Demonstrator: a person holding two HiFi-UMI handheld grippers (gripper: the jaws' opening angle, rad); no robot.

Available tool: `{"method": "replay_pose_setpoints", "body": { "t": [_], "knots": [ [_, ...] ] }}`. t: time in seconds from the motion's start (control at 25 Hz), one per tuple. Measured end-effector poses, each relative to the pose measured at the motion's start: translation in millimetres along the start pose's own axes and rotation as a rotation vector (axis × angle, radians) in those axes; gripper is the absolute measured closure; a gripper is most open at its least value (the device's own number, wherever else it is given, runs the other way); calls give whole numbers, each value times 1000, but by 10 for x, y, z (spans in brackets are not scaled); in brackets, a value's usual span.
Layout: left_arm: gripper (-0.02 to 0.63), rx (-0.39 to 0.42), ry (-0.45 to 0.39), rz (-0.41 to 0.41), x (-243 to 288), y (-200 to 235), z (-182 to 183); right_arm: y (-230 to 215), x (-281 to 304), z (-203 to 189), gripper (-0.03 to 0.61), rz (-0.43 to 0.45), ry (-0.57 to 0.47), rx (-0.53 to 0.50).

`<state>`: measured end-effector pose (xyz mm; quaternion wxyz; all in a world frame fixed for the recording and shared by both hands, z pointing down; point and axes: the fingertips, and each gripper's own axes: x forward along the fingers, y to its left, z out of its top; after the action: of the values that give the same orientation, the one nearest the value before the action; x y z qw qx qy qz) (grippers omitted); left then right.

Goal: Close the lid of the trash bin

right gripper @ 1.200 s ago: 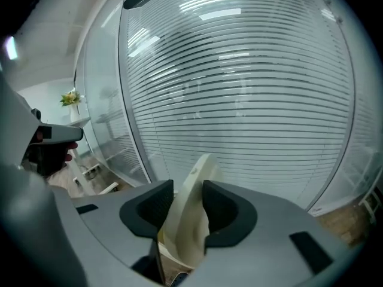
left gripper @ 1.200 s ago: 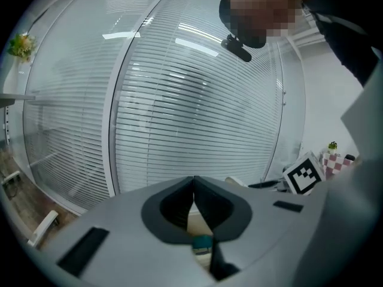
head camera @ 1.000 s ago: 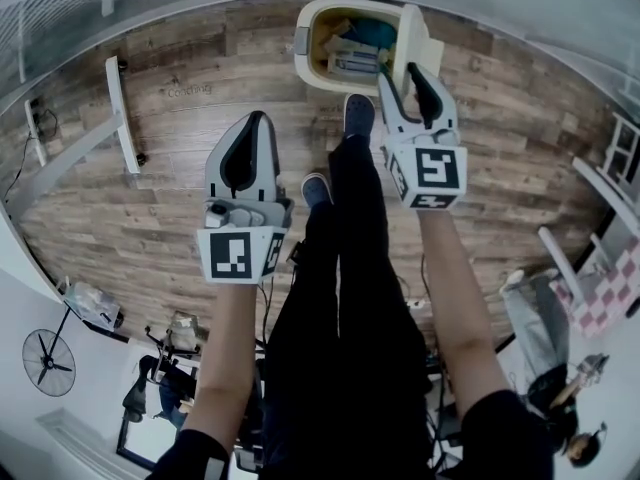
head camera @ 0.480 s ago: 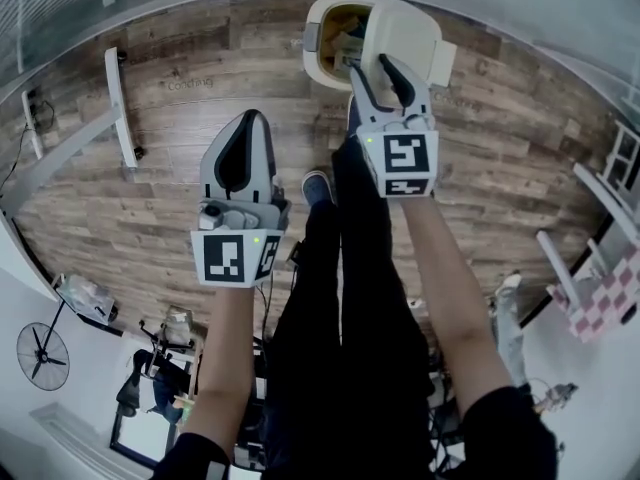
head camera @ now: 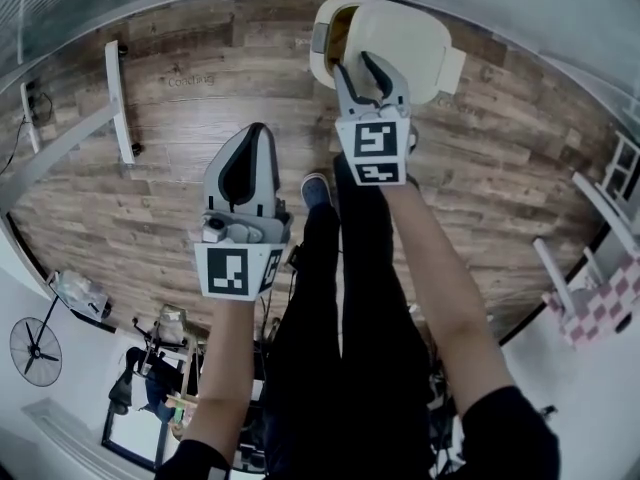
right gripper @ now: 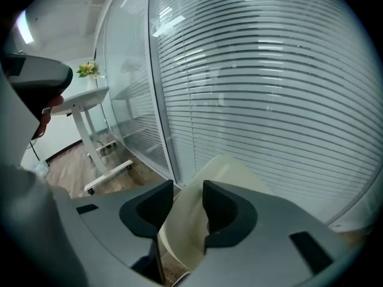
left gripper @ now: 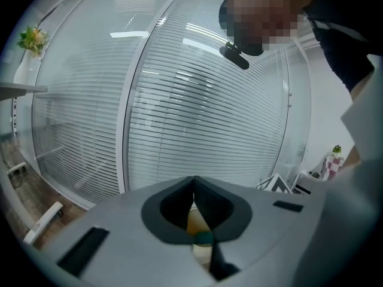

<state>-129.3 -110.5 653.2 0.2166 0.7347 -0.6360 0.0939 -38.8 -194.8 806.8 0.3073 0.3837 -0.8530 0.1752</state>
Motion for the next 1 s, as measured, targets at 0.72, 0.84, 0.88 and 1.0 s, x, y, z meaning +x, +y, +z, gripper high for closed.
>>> {"method": "replay_pose_setpoints", "body": {
  "t": [0.72,0.84,0.88,1.0],
  "knots": [
    [606,-56,35,24,17,171,-322,146,613,-491,502,84,140,-50],
    [606,-59,31,39,32,224,-331,153,685,-590,502,102,180,-45],
    [606,-58,31,38,38,227,-342,152,700,-619,502,106,191,-45],
    [606,-45,36,30,61,229,-382,129,756,-694,503,103,207,-55]
  ]
}}
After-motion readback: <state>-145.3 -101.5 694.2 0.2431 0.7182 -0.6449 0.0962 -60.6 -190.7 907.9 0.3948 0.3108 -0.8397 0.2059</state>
